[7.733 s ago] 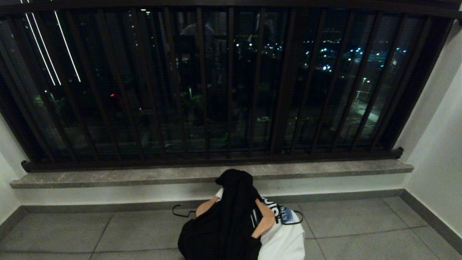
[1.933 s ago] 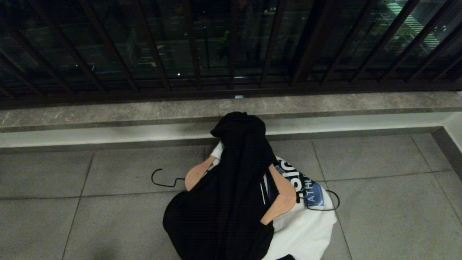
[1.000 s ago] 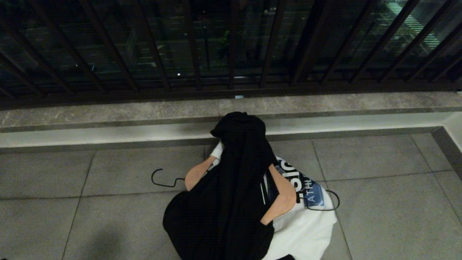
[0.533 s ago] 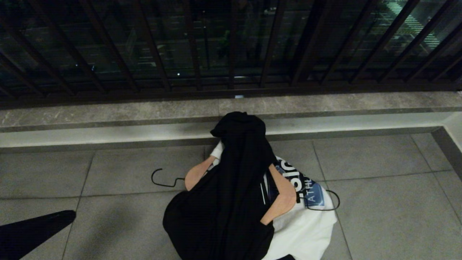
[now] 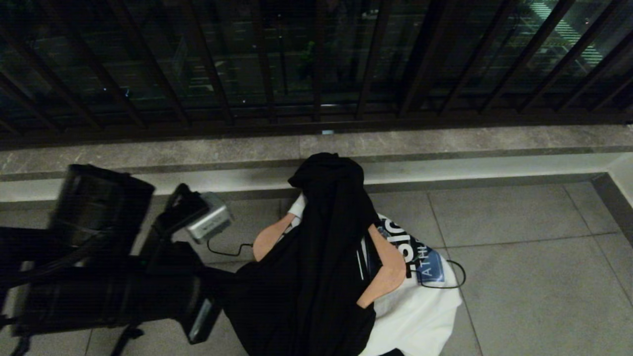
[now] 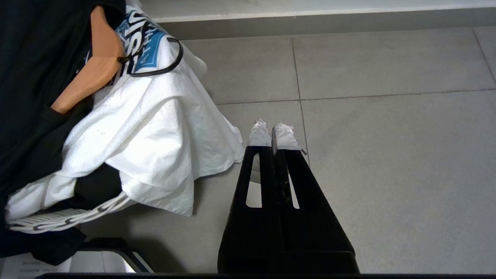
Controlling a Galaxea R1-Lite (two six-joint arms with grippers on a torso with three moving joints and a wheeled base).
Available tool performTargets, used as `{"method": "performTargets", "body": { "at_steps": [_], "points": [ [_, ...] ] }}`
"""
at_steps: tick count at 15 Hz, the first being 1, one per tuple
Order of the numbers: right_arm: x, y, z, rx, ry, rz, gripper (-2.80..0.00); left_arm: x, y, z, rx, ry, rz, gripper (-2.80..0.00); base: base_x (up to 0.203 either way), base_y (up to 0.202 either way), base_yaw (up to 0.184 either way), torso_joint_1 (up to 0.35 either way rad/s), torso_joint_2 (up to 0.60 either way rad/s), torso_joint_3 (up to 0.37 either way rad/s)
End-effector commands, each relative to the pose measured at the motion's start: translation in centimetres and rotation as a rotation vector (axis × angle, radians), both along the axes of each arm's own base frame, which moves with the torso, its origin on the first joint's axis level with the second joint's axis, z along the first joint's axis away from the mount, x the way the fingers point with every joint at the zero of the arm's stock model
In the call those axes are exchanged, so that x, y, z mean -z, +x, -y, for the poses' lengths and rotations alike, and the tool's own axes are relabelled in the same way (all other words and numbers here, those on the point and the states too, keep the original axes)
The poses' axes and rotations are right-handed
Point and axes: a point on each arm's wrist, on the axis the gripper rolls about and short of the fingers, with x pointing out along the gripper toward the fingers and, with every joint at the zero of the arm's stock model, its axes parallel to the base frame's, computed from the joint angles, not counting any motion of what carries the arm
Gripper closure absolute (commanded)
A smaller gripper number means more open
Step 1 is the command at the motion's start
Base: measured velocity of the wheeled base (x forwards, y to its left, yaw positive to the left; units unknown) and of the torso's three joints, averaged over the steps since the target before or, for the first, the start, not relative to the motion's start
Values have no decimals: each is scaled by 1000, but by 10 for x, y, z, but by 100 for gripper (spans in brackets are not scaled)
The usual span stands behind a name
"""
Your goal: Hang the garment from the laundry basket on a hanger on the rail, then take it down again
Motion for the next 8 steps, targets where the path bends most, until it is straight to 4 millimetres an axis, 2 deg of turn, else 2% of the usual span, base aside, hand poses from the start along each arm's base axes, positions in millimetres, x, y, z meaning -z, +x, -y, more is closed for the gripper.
{"method": "performTargets", "body": {
  "at_steps": [1,4,8],
  "points": [
    [0,0,0,0,0,0,0,23,22,55,88,85,-68,0,0,0,0,0,0,0],
    [0,0,0,-1,1,0,0,35,35,94,182,148,-35,0,0,0,0,0,0,0],
    [0,0,0,1,0,0,0,53,59,123,261,216,11,0,0,0,0,0,0,0]
  ]
}}
